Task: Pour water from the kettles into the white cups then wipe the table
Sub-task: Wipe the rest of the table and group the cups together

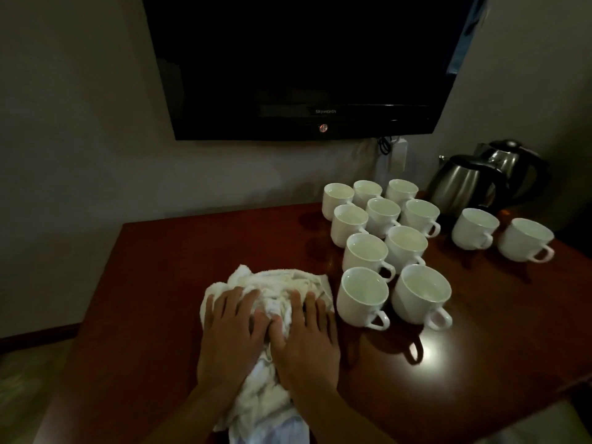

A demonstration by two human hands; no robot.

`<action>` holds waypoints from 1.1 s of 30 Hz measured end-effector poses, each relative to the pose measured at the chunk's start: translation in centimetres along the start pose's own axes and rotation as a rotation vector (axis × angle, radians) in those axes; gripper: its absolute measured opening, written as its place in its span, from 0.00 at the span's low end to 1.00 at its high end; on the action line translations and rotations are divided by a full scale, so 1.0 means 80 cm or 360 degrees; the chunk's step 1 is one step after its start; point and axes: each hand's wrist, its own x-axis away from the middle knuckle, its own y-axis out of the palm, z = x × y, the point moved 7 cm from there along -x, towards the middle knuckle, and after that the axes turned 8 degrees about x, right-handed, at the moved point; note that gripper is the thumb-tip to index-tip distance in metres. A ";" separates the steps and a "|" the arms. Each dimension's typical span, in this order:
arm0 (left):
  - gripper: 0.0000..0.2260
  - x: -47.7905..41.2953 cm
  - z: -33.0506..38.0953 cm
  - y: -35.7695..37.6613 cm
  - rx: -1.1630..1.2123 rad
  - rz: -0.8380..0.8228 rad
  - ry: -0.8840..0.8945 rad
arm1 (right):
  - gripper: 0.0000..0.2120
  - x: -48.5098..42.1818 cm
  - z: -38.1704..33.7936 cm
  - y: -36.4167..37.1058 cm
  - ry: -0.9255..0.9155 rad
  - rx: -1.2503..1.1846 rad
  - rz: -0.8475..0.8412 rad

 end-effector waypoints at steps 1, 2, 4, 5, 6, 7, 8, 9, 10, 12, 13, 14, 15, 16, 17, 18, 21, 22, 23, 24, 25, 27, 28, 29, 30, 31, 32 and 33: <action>0.26 0.008 0.002 -0.001 -0.0006 -0.0001 0.0003 | 0.40 0.008 0.002 0.000 -0.0008 -0.0001 -0.0013; 0.25 0.015 0.007 -0.002 -0.0026 -0.0004 0.0038 | 0.40 0.015 0.004 0.000 -0.0014 -0.0004 -0.0014; 0.21 0.033 0.021 -0.005 -0.0059 0.0033 0.0159 | 0.40 0.029 0.008 -0.003 -0.0029 -0.0001 0.0012; 0.20 0.042 0.028 -0.010 -0.0037 0.0081 0.0204 | 0.39 0.036 0.009 -0.004 -0.0035 0.0009 0.0017; 0.18 0.050 0.033 -0.015 -0.0008 0.0118 0.0220 | 0.38 0.043 0.012 -0.004 -0.0037 0.0021 0.0009; 0.19 0.056 0.036 -0.017 0.0017 0.0135 0.0198 | 0.37 0.050 0.014 -0.005 -0.0040 0.0025 -0.0002; 0.20 0.060 0.035 -0.016 0.0047 0.0109 0.0131 | 0.37 0.057 0.017 -0.006 -0.0041 0.0021 -0.0013; 0.23 0.063 0.033 -0.017 0.0071 0.0098 0.0052 | 0.37 0.061 0.019 -0.006 -0.0042 0.0018 -0.0027; 0.25 0.065 0.030 -0.015 0.0082 0.0086 -0.0001 | 0.38 0.064 0.021 -0.006 -0.0047 0.0020 -0.0036; 0.24 0.069 0.031 -0.011 0.0044 0.0066 0.0019 | 0.40 0.066 0.021 -0.006 -0.0053 0.0023 -0.0048; 0.24 0.069 0.030 -0.007 0.0027 0.0044 0.0019 | 0.41 0.065 0.020 -0.006 -0.0058 0.0015 -0.0056; 0.24 0.069 0.028 -0.006 0.0017 0.0026 -0.0013 | 0.41 0.065 0.020 -0.007 -0.0062 0.0008 -0.0062; 0.25 0.067 0.026 -0.005 0.0016 0.0012 -0.0051 | 0.41 0.063 0.020 -0.007 -0.0061 0.0010 -0.0064; 0.26 0.065 0.026 -0.007 0.0031 0.0022 -0.0083 | 0.42 0.062 0.019 -0.008 -0.0066 0.0016 -0.0062; 0.26 0.063 0.027 -0.012 0.0070 0.0069 -0.0111 | 0.42 0.062 0.018 -0.007 -0.0081 0.0029 -0.0066; 0.26 0.061 0.027 -0.016 0.0117 0.0125 -0.0134 | 0.43 0.061 0.016 -0.009 -0.0099 0.0041 -0.0074; 0.21 0.054 0.034 -0.038 0.0199 0.0386 -0.0114 | 0.43 0.056 0.015 -0.010 -0.0121 0.0103 -0.0061; 0.20 0.053 0.035 -0.044 0.0208 0.0463 -0.0107 | 0.42 0.055 0.015 -0.014 -0.0124 0.0121 -0.0016; 0.18 0.049 0.034 -0.048 0.0212 0.0506 -0.0112 | 0.41 0.053 0.015 -0.016 -0.0114 0.0127 0.0010; 0.17 0.044 0.034 -0.051 0.0203 0.0530 -0.0118 | 0.42 0.053 0.016 -0.017 -0.0115 0.0126 0.0022; 0.17 0.037 0.032 -0.051 0.0192 0.0527 -0.0118 | 0.44 0.052 0.016 -0.018 -0.0127 0.0119 0.0000; 0.18 0.022 0.031 -0.050 0.0197 0.0495 -0.0091 | 0.46 0.052 0.019 -0.020 -0.0138 0.0115 -0.0049; 0.20 0.015 0.030 -0.051 0.0219 0.0481 -0.0073 | 0.45 0.052 0.022 -0.021 -0.0157 0.0117 -0.0072; 0.21 0.010 0.029 -0.054 0.0253 0.0465 -0.0063 | 0.43 0.050 0.025 -0.026 -0.0196 0.0155 -0.0070; 0.22 0.006 0.029 -0.059 0.0293 0.0452 -0.0063 | 0.41 0.051 0.027 -0.032 -0.0242 0.0174 -0.0064; 0.23 0.004 0.030 -0.066 0.0332 0.0447 -0.0073 | 0.40 0.053 0.028 -0.041 -0.0304 0.0225 0.0005; 0.23 0.004 0.032 -0.074 0.0374 0.0454 -0.0091 | 0.41 0.055 0.027 -0.046 -0.0376 0.0192 -0.0041; 0.24 0.007 0.032 -0.082 0.0424 0.0465 -0.0117 | 0.44 0.055 0.025 -0.046 -0.0440 0.0140 -0.0113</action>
